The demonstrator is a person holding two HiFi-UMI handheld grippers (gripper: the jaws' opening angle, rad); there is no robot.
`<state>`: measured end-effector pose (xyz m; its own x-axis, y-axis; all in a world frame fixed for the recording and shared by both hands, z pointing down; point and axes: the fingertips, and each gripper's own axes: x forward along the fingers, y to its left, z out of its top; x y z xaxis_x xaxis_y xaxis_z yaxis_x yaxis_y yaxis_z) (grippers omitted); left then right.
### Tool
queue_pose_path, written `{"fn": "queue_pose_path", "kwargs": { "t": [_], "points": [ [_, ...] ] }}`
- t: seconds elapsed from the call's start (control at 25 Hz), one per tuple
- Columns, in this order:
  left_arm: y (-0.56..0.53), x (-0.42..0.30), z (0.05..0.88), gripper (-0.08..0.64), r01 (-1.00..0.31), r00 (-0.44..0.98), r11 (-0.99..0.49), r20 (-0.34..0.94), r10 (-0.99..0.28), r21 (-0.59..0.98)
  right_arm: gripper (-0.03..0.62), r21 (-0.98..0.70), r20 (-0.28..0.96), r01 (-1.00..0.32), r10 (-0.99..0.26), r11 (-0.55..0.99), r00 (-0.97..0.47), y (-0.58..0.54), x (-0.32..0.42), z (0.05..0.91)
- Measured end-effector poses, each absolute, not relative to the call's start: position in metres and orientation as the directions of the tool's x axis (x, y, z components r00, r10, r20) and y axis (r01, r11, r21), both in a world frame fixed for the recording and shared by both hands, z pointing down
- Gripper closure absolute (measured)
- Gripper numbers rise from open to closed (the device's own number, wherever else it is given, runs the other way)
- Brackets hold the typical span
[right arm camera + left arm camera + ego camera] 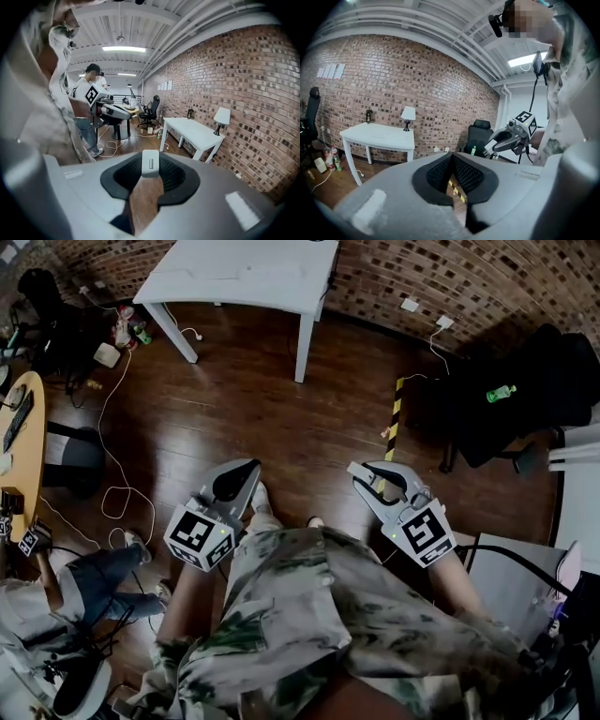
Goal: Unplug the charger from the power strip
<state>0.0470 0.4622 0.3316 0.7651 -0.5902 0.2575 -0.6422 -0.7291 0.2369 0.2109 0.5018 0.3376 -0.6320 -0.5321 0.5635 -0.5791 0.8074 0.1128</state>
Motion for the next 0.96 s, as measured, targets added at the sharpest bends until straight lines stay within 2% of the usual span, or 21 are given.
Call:
{"fn": "queue_pose_path", "kwargs": {
  "t": [0.36,0.68,0.96],
  "points": [
    [0.527,0.106,0.337,0.555,-0.640,0.759,-0.738,0.322,-0.566,0.214,0.485,0.108,0.549,-0.553,-0.513,0.826,-0.660,0.558,0.262,0.348],
    [0.517,0.097,0.332,0.555,-0.664,0.738,-0.723,0.322,-0.593,0.191,0.485,0.082,0.554,-0.552,-0.498,0.830,-0.667,0.549,0.257,0.355],
    [0.458,0.072,0.345,0.555,-0.658,0.745,-0.724,0.316,-0.588,0.204,0.485,0.094,0.565,-0.547,-0.497,0.832,-0.658,0.490,0.238,0.368]
  ]
}}
